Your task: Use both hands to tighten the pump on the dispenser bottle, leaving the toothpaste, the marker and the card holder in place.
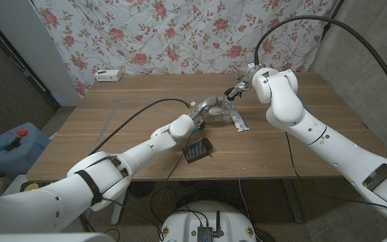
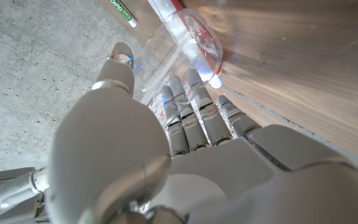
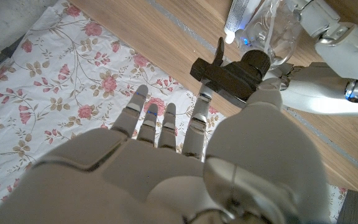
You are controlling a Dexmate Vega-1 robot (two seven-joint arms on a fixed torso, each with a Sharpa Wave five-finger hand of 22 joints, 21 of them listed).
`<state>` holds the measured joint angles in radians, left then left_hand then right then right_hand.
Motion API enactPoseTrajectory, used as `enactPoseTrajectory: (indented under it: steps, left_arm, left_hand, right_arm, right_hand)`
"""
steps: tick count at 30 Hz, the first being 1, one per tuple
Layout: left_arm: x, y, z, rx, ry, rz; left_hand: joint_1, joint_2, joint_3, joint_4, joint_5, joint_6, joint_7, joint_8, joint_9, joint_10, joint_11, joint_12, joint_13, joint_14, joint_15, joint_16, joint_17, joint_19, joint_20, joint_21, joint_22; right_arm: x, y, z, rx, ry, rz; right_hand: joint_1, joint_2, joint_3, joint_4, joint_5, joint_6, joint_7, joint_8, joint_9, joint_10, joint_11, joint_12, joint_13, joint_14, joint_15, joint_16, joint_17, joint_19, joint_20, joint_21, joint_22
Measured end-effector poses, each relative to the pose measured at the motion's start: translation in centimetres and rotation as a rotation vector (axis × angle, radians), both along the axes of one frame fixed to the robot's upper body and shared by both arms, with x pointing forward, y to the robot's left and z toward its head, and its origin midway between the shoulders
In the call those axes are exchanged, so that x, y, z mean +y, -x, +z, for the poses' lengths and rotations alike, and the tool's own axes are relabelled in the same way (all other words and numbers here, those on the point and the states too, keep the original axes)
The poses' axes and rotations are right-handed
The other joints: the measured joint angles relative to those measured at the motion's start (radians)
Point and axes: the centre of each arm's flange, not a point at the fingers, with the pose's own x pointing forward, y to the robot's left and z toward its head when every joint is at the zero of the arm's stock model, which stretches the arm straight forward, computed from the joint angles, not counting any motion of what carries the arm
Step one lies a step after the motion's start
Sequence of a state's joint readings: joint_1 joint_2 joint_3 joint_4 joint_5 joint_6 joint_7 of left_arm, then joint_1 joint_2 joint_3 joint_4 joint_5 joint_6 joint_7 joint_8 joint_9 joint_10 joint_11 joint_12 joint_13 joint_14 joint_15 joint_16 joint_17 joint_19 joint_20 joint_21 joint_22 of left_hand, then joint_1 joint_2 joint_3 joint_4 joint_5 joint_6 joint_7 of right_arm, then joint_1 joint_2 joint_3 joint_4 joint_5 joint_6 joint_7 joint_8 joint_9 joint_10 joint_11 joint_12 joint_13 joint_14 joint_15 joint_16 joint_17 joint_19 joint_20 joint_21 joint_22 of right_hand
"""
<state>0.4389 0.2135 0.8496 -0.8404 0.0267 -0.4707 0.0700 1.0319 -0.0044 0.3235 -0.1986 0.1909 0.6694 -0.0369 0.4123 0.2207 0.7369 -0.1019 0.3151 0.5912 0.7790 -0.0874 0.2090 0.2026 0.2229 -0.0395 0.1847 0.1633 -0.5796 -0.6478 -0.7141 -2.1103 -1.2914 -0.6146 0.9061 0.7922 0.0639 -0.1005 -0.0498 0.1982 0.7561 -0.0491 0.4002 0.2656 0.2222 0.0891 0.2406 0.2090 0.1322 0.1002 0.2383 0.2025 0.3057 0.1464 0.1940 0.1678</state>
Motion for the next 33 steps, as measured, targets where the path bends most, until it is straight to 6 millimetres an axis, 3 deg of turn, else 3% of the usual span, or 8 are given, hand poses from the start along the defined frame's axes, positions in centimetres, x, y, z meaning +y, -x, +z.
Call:
enactPoseTrajectory:
  steps: [14,33]
  left_arm:
    - [-0.03,-0.16,0.12,0.001,0.001,-0.001]
    - [-0.09,-0.23,0.24,0.001,-0.001,-0.002]
  left_hand:
    - [0.0,0.0,0.0,0.0,0.0,0.0,0.0,-0.002,0.0,0.0,0.0,-0.004,0.0,0.0,0.0,0.0,-0.003,0.0,0.0,0.0,0.0]
    - [0.0,0.0,0.0,0.0,0.005,0.0,0.0,0.0,0.0,0.0,0.0,0.0,-0.001,0.0,0.0,-0.001,-0.004,0.0,0.0,0.0,0.0]
  right_arm:
    - [-0.01,-0.35,-0.18,-0.023,-0.009,-0.004]
    - [0.27,-0.7,-0.31,-0.04,-0.026,-0.015]
  right_hand:
    - [0.007,0.007,0.011,-0.011,0.0,0.065,-0.013,0.028,-0.006,0.036,-0.01,0.004,0.0,0.032,-0.014,0.006,0.0,0.019,-0.011,0.0,0.0]
    - [0.008,0.008,0.024,-0.027,-0.014,0.224,-0.022,0.084,-0.029,0.116,-0.038,0.012,0.0,0.093,-0.04,0.013,0.0,0.047,-0.014,0.0,0.0]
